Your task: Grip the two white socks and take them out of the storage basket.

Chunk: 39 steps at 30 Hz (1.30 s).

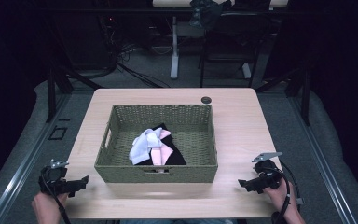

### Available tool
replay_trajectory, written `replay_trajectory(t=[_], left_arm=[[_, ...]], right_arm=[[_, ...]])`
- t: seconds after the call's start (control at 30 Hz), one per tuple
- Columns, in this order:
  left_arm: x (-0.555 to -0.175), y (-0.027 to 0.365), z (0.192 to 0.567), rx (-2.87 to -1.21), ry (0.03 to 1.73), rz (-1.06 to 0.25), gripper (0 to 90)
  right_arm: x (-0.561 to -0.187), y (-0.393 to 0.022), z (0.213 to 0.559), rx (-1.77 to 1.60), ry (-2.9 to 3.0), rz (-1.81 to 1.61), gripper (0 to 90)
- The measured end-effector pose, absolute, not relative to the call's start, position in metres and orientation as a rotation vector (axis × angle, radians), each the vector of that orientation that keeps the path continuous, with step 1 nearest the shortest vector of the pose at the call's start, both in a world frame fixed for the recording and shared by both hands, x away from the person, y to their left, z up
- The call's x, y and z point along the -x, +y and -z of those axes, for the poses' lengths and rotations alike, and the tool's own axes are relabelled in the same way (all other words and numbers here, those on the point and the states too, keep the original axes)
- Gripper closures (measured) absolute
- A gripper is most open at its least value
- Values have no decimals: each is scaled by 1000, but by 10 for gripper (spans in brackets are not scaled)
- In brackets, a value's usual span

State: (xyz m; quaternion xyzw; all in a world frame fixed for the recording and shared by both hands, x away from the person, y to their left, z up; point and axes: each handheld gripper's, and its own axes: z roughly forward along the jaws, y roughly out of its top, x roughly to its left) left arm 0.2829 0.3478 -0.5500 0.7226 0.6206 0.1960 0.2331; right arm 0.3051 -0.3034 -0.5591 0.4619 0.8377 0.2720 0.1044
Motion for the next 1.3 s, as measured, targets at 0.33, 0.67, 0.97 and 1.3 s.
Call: replay_trajectory(t=[0.33, 0.67, 0.97, 1.3], left_arm=[[-284, 352, 531, -1943, 1689, -543, 0], [-287, 352, 513, -1958, 1666, -535, 0], [-301, 347, 490, -1988, 1617, -517, 0], [-325, 329, 459, -2039, 1538, -501, 0]], right_arm=[[-305, -302, 559, -1353, 2478, -787, 29], [-304, -300, 559, -1342, 2476, -776, 29], [-304, -299, 559, -1342, 2474, -771, 29], [-303, -300, 559, -1343, 2472, -774, 30]])
